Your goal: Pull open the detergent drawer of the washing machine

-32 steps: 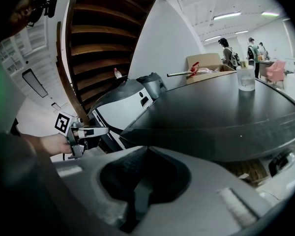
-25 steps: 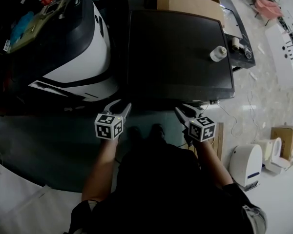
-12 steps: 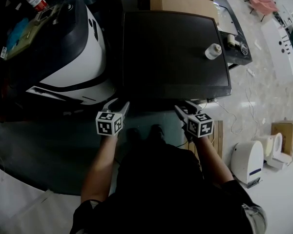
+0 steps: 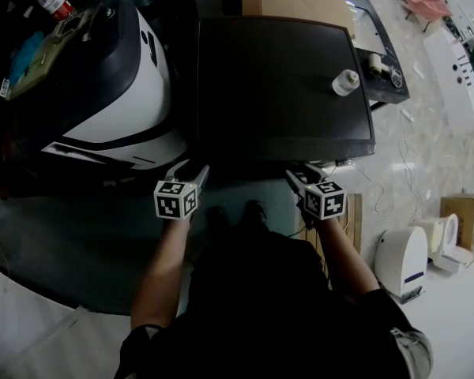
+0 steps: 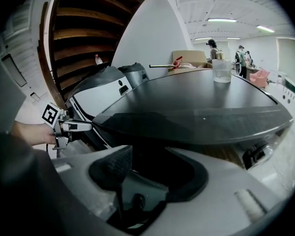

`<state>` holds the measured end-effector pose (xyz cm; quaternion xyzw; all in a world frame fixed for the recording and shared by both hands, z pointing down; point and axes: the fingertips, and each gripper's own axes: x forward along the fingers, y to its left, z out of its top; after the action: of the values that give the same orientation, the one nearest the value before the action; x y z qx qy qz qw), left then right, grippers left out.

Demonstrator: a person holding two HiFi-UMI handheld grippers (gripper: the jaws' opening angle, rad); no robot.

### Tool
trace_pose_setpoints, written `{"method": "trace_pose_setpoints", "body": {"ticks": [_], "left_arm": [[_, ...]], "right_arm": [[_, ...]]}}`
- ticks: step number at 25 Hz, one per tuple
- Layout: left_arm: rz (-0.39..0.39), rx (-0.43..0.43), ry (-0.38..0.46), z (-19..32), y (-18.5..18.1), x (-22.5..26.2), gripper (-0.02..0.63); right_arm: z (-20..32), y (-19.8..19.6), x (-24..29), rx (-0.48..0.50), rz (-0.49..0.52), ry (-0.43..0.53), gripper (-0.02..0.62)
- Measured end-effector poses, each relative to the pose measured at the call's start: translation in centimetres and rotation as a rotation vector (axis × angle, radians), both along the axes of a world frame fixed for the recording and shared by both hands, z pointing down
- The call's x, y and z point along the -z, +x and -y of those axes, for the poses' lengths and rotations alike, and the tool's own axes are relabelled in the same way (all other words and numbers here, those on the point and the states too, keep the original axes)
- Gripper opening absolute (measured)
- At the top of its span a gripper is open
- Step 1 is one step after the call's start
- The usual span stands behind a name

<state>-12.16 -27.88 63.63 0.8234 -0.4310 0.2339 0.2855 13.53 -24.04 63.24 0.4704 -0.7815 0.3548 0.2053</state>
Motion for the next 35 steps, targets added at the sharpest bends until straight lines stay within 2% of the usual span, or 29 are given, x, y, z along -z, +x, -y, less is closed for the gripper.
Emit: {"method": "trace_pose_setpoints", "body": {"ticks": [11, 21, 22, 27, 31, 35], "left_arm": [[-0.004, 0.011, -0.009, 0.1, -0.1, 0.0, 0.176], [-0.016, -0.001, -0.001, -0.1, -0.2, 0.1, 0.173], [-0.016, -0.010, 0.001, -0.3, 0.0, 0.1, 0.146], [-0.007, -0.031, 0.002, -1.7, 0.1, 0.1, 0.173], [0.009, -0.057, 0.017, -1.6, -0.7, 0.1, 0.144], [0.002, -0.127, 0.021, -1.3, 0.0, 0.2, 0.156]], "right_arm": [[0.0, -8.5, -0.7, 0.257, 0.074, 0.012, 0.202], [0.0, -9.2, -0.6, 0.276, 0.027, 0.028, 0.181], [-0.1, -9.2, -0.6, 0.280, 0.027, 0.028, 0.179], [-1.4, -9.4, -0.5, 0.272, 0.035, 0.016, 0.177], [-1.2, -9.2, -0.6, 0.250, 0.041, 0.018, 0.176], [0.3, -9.6, -0.4, 0.218, 0.040, 0.044, 0.176]]}}
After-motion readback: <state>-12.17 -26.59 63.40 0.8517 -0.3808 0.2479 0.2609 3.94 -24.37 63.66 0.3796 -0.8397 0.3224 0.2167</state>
